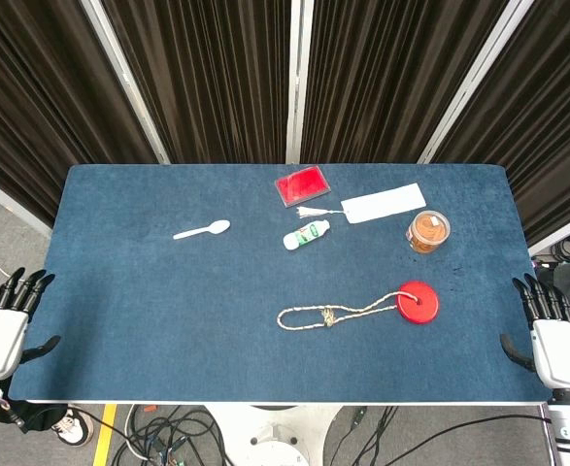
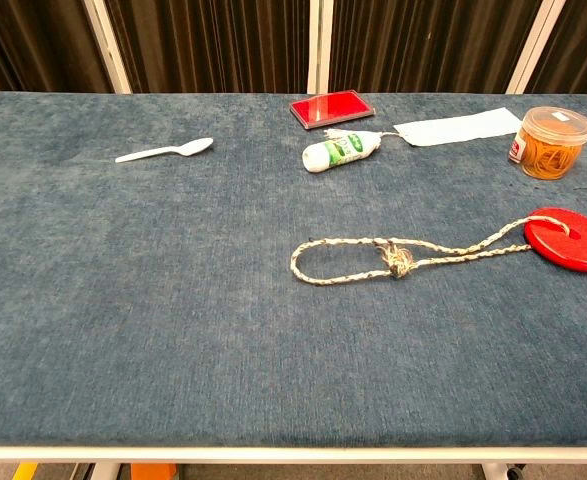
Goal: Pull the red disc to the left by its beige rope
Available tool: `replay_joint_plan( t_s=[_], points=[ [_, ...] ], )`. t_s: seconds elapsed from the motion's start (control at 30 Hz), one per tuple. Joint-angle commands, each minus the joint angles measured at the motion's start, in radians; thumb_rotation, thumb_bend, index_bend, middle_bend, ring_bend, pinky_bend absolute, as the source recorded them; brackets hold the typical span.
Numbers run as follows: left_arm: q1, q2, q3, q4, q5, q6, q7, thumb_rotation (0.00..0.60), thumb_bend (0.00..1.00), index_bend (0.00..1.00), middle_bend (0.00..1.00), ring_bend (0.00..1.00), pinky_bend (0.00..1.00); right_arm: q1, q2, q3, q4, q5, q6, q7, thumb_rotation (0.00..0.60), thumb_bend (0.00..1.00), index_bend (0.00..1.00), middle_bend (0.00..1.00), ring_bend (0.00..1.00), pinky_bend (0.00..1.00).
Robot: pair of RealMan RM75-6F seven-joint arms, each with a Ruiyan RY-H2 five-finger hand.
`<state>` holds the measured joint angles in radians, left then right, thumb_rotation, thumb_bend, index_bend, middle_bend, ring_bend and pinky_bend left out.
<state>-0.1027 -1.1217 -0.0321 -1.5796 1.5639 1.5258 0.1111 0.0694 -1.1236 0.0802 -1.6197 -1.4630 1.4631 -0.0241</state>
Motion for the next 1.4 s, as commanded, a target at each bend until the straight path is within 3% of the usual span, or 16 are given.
replay_joint_plan(
  t_s=[0.03,0.33,0.43,0.63,1.07,1.2,1.4],
  points=[
    [0.0,0.001,0.001,-0.001,0.0,-0.001,0.001,0.6,0.11,0.12,0.1,0.01,0.19,0.0,0.0,0.002,0.0,0.0,0.003,0.002,0.6,0.22,0.0,0.0,0.0,0.0],
    [-0.022,0.001,0.014,-0.023,0.028,-0.035,-0.032,0.6,0.11,0.12,0.1,0.01,0.19,-0.001,0.008,0.01,-0.011,0.015,0.005,0.001,0.6,0.22,0.0,0.0,0.0,0.0],
    [-0.058,0.002,0.024,-0.042,0.072,-0.075,-0.07,0.6,0.11,0.12,0.1,0.01,0.19,0.0,0.012,0.011,-0.012,0.017,0.004,-0.002,0.6,0.22,0.0,0.0,0.0,0.0],
    [-0.166,-0.04,0.04,-0.076,0.18,-0.198,-0.022,0.6,0.11,0.12,0.1,0.01,0.19,-0.005,0.034,0.017,-0.005,0.034,0.006,0.003,0.6,0.22,0.0,0.0,0.0,0.0],
    [-0.553,-0.334,-0.051,-0.011,0.246,-0.59,-0.032,0.6,0.12,0.15,0.12,0.01,0.19,-0.015,0.054,0.028,0.033,0.066,-0.001,0.077,0.6,0.22,0.0,0.0,0.0,0.0],
    [-0.644,-0.411,-0.058,0.061,0.24,-0.669,-0.077,0.6,0.13,0.15,0.13,0.01,0.19,-0.023,0.064,0.031,0.037,0.069,0.008,0.095,0.6,0.22,0.0,0.0,0.0,0.0],
    [-0.721,-0.5,-0.047,0.152,0.233,-0.704,-0.115,0.6,0.13,0.15,0.13,0.01,0.19,-0.028,0.062,0.034,0.044,0.081,0.008,0.105,0.6,0.22,0.0,0.0,0.0,0.0]
  ],
)
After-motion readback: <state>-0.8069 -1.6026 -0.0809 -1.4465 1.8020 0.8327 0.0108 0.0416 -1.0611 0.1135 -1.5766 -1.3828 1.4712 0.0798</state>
